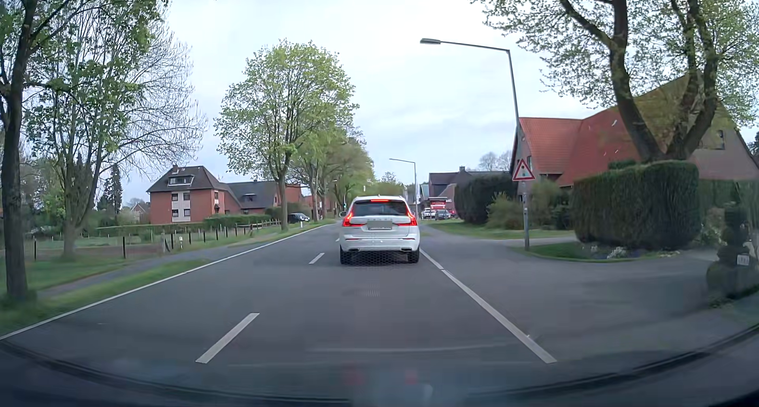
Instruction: Follow the waypoints while adhering to traffic rules and regulations
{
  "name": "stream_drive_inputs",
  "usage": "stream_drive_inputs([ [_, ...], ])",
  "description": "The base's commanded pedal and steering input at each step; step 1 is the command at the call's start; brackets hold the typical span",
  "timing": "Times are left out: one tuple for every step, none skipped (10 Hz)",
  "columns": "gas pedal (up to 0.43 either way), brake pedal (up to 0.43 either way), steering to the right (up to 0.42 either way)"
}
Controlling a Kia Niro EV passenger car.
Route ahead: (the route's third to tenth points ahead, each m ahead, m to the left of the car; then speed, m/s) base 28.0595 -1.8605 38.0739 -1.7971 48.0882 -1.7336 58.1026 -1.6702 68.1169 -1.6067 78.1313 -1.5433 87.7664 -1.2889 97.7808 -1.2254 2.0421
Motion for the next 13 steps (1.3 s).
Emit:
stream_drive_inputs([
  [0.0, 0.073, -0.013],
  [0.0, 0.061, -0.015],
  [0.0, 0.037, -0.015],
  [0.0, 0.024, -0.016],
  [0.0, 0.018, -0.015],
  [0.0, 0.012, -0.015],
  [0.0, 0.0, -0.016],
  [0.0, 0.0, -0.016],
  [0.0, 0.0, -0.016],
  [0.0, 0.0, -0.016],
  [0.0, 0.006, -0.016],
  [0.0, 0.006, -0.016],
  [0.0, 0.006, -0.016],
])
